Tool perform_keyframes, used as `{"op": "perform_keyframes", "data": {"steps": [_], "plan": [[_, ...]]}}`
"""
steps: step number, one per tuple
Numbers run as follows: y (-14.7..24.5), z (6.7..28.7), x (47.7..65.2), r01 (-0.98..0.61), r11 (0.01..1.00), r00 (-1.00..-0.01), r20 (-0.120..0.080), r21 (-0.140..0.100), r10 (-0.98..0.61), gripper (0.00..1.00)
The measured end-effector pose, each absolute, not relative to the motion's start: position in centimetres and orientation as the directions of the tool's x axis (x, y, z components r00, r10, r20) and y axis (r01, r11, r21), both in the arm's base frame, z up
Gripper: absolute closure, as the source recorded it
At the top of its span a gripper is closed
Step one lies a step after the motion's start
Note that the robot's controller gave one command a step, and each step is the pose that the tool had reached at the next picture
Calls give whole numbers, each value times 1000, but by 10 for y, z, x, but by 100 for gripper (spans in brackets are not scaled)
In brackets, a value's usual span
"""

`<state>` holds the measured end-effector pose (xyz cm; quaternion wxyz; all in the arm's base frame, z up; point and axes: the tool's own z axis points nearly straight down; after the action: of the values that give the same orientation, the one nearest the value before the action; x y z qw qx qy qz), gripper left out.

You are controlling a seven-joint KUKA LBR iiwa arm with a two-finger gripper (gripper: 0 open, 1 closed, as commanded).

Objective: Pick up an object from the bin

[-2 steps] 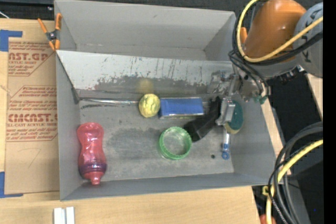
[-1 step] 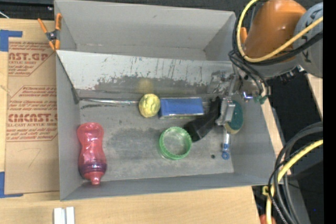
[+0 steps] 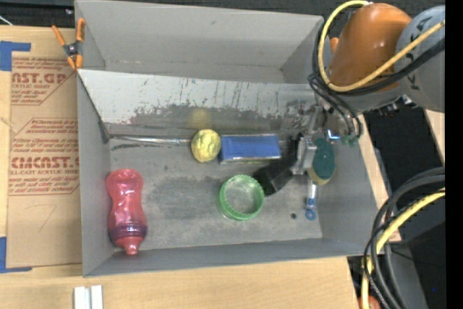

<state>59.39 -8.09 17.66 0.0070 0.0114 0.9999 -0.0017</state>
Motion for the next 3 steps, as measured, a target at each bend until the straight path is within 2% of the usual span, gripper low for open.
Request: {"op": "perform_keyframes", "data": {"steps": [1, 2, 3], "plan": [[-75, 261, 591, 98, 995, -995, -9, 0, 98, 0], [-58, 184, 582, 63, 998, -998, -9, 0, 63, 0], [-48, 230, 541, 113, 994, -993, -26, 1, 113, 100]]}}
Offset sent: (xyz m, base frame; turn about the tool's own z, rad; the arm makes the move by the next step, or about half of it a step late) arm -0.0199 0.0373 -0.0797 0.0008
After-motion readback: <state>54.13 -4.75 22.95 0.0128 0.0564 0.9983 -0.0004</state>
